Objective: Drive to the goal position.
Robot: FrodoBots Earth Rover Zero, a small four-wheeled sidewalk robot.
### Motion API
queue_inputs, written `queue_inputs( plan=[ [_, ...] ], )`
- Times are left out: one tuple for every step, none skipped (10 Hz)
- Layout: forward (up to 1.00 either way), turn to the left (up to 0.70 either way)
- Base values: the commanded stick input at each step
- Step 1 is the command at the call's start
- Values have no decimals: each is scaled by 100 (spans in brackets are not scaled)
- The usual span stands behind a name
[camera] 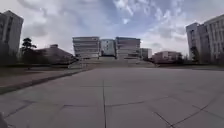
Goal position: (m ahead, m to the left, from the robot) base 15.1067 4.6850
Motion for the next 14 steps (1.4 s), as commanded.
queue_inputs(
  plan=[
    [70,0],
    [70,0],
    [70,0],
    [70,0],
    [70,0],
    [70,0],
    [70,0],
    [70,0],
    [70,0],
    [70,0],
    [70,0],
    [70,0],
    [70,0],
    [70,0]
  ],
)
